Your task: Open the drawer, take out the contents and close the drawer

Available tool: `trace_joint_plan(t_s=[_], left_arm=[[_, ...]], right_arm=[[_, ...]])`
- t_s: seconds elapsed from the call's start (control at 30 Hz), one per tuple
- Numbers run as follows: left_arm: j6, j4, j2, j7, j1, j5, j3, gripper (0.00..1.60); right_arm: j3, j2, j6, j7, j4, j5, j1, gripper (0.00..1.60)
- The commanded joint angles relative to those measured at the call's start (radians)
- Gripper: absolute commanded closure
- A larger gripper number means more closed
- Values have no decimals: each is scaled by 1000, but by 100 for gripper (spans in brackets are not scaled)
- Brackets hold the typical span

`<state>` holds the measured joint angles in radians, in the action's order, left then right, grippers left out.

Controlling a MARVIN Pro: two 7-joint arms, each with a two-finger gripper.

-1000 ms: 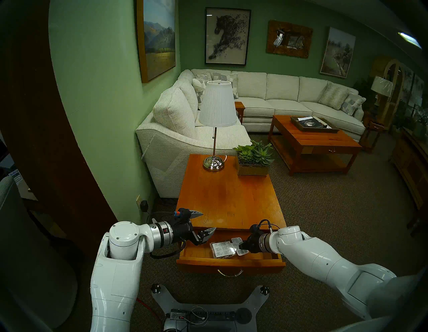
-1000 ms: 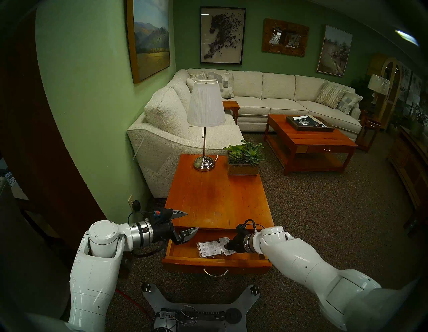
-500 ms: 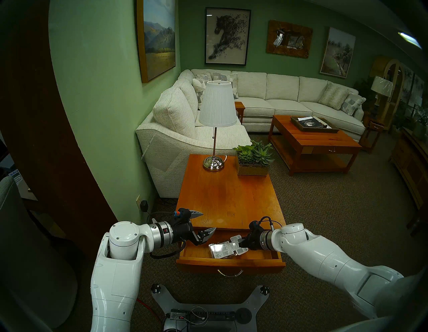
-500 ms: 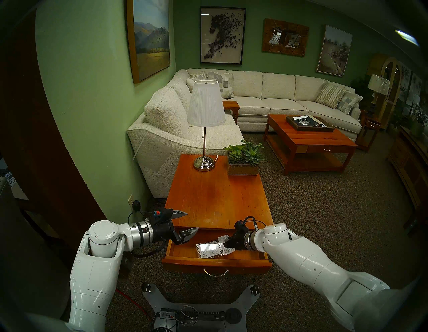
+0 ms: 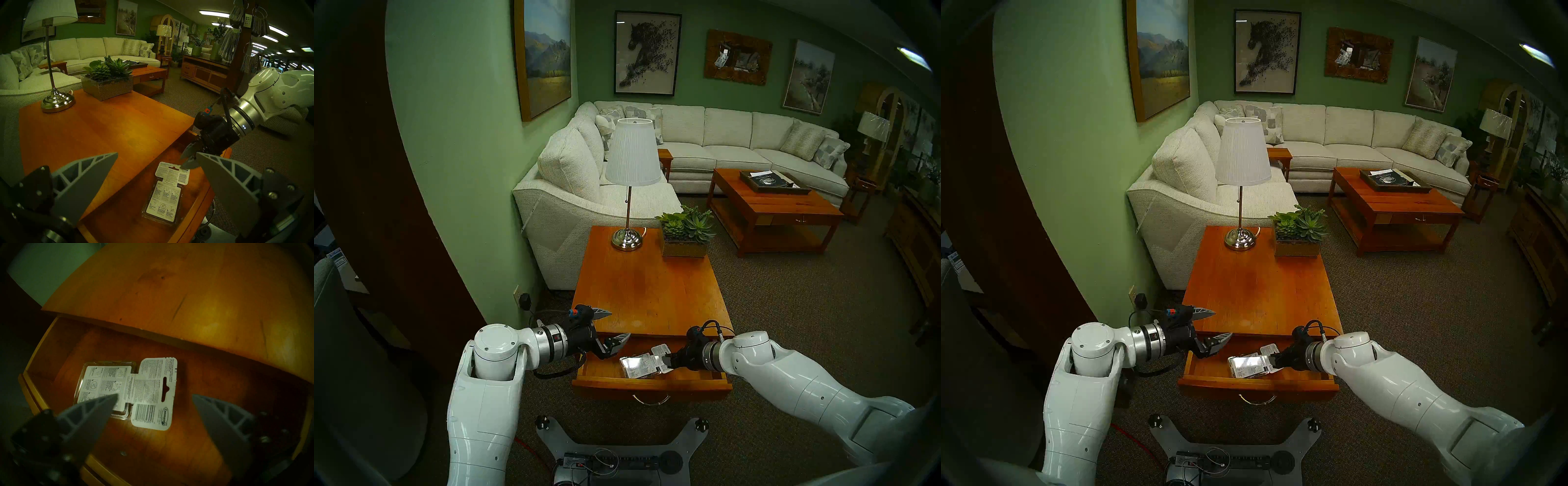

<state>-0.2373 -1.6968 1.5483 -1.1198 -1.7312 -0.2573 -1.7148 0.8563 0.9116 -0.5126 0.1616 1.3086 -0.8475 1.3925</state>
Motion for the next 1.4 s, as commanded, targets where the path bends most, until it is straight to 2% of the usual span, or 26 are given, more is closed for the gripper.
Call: trace_joint_plan(t_s=[0.0,0.4,1.13,1.17,1.2,1.23,1.27,1.37], left_arm=[[2,-25,5,-1,23,6,2,0],[3,-25,7,-3,24,4,0,0],[4,-24,12,-8,24,-2,-3,0],[4,-24,12,-8,24,-2,-4,0],[4,-24,12,-8,24,-2,-4,0],[4,-24,12,-8,25,-2,-4,0],[4,-24,13,-8,25,-2,-4,0],[4,-25,13,-9,25,-3,-5,0]], right_arm=[[25,-10,-15,-5,9,-14,-24,0],[-1,47,-17,59,-137,-9,-98,0],[-58,156,4,172,-333,41,-207,0],[-60,159,7,179,-342,43,-210,40],[-61,160,9,185,-348,44,-213,100],[-63,161,13,193,-353,46,-214,136],[-65,161,17,200,-358,48,-216,160],[-69,150,29,217,-351,55,-211,160]])
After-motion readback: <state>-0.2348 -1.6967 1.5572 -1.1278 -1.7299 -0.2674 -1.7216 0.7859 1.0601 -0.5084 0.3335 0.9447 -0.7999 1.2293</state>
